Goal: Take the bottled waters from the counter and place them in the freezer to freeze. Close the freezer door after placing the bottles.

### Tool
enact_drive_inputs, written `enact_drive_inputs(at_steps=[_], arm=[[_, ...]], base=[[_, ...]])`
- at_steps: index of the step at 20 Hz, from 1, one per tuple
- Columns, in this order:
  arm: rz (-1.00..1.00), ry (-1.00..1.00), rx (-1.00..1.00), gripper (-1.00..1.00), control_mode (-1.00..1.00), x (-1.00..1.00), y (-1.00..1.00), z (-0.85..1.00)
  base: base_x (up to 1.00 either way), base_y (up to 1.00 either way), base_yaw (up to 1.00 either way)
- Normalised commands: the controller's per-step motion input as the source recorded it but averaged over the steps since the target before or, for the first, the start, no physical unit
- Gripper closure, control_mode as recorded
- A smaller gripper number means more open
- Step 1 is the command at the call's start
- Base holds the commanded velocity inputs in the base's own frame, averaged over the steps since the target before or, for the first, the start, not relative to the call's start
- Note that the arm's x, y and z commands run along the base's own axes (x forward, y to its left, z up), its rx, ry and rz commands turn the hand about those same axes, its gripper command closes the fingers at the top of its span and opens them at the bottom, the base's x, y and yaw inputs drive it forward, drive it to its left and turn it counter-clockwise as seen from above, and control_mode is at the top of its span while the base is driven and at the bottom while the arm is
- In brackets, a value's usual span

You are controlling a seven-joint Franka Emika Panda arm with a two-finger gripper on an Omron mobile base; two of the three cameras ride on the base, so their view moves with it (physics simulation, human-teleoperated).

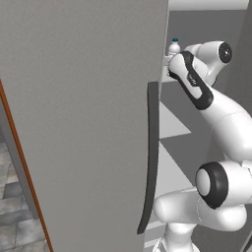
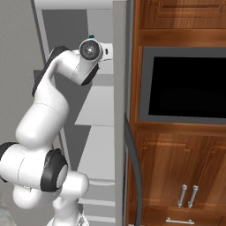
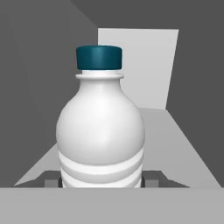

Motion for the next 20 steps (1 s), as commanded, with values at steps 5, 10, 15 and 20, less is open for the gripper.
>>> enact_drive_inputs(at_steps=[5, 10, 15, 20], arm=[[0.00, 0.00, 0.00, 1.00, -1.00, 0.34, 0.00, 0.00], [0.00, 0.00, 0.00, 1.00, -1.00, 0.46, 0.00, 0.00], [0.00, 0.00, 0.00, 1.00, -1.00, 0.50, 0.00, 0.00], [0.00, 0.01, 0.00, 1.00, -1.00, 0.55, 0.00, 0.00]], base=[[0.00, 0.00, 0.00], [0.00, 0.00, 0.00], [0.00, 0.00, 0.00], [0.00, 0.00, 0.00]])
